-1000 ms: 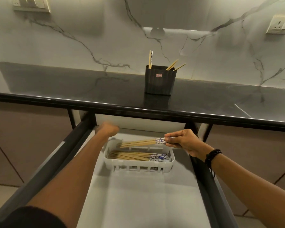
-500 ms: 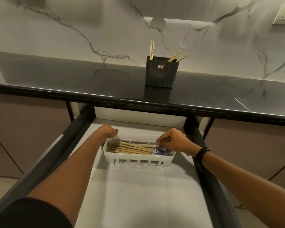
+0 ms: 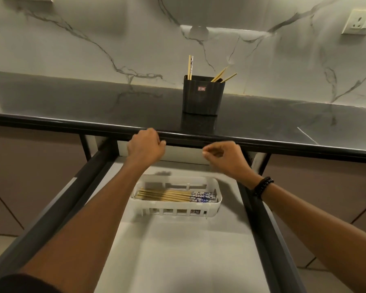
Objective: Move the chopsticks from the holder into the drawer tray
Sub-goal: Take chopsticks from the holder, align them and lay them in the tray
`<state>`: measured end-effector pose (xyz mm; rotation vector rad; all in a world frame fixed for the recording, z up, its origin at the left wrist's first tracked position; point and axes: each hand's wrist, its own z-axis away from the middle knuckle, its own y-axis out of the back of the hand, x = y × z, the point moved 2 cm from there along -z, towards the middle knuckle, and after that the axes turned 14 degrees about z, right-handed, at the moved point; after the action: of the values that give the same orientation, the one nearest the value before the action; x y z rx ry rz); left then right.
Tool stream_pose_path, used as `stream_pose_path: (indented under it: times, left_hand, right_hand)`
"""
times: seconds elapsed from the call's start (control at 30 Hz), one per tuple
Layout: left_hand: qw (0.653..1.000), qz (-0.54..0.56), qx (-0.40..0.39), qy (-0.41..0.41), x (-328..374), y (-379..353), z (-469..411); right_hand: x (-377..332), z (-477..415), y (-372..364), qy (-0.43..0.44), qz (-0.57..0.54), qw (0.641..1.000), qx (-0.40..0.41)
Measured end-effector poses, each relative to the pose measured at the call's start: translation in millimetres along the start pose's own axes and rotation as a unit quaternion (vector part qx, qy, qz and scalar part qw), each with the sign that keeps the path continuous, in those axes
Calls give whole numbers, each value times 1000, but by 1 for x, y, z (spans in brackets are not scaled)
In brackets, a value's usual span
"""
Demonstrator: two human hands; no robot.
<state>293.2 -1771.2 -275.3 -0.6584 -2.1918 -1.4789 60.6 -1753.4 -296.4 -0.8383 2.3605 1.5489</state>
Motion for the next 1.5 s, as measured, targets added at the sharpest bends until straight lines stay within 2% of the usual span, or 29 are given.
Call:
stream_pose_path:
  times: [0.1, 0.2, 0.33, 0.43, 0.57, 0.73, 0.87, 1.2, 1.5]
  left_hand:
    - [989, 62, 101, -88, 32, 13, -7]
    - [983, 89, 119, -111, 46, 16, -19]
    - [996, 50, 23, -68, 41, 10, -49]
    - [997, -37, -62, -17, 33, 5, -68]
    - [981, -152, -114, -34, 37, 6, -84]
    - [965, -173, -196, -31, 44, 11, -109]
    - [953, -138, -268, 7, 50, 11, -123]
    - [940, -134, -307, 58, 58, 6, -147]
    - [941, -135, -306, 52, 62, 8, -142]
  right_hand:
    - [-2, -28, 23, -21, -30, 997, 73]
    - [1, -62, 39, -63, -59, 990, 109]
    - [5, -107, 54, -113, -102, 979, 137]
    - [10, -140, 59, -146, -106, 975, 126]
    - [17, -179, 58, -199, -133, 967, 87]
    - [33, -220, 55, -238, -215, 946, 35]
    - [45, -240, 58, -236, -251, 939, 20]
    - [58, -295, 58, -226, -298, 927, 32]
    - [34, -301, 58, -160, -202, 959, 116]
